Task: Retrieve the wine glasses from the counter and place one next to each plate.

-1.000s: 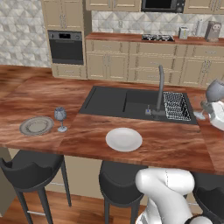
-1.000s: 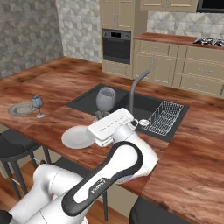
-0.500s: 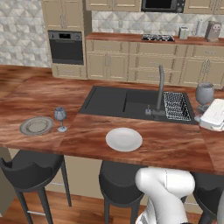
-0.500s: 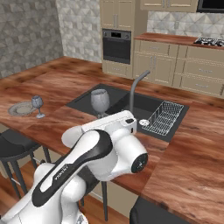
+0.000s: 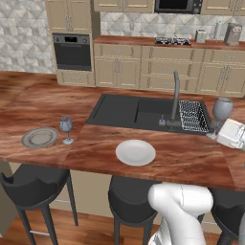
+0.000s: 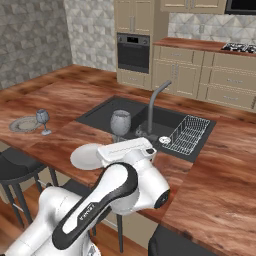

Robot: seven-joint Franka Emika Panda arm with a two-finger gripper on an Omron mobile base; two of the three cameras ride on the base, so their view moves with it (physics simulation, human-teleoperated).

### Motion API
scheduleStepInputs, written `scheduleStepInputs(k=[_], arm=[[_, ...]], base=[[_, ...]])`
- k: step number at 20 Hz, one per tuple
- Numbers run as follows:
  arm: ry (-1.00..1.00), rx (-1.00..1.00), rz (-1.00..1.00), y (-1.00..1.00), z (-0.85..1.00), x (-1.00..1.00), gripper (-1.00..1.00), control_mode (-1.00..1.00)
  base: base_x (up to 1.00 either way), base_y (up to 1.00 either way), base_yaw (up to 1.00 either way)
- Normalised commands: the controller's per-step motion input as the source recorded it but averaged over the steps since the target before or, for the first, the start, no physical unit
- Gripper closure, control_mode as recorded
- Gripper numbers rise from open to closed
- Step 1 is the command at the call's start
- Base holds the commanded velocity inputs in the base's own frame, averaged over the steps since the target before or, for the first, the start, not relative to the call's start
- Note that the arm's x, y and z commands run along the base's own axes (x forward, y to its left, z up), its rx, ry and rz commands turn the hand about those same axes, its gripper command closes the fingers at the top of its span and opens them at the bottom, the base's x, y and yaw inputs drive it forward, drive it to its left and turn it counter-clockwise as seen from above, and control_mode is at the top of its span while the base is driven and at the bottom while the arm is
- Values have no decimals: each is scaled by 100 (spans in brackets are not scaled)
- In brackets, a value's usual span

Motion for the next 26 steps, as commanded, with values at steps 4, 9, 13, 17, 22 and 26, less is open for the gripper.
scheduleStepInputs(k=[4, 9, 13, 17, 22, 26], arm=[[-33, 40, 36, -2, -17, 8, 100, -100], [-23, 5, 22, 6, 0, 25, 100, -100], [-6, -24, 0, 18, 0, 12, 100, -100], [0, -31, 0, 19, 0, 25, 100, -100], [0, -26, 0, 17, 0, 29, 100, -100], [2, -10, 0, 4, 0, 24, 100, -100]], base=[[0, 0, 0], [0, 0, 0], [0, 0, 0], [0, 0, 0], [0, 0, 0], [0, 0, 0]])
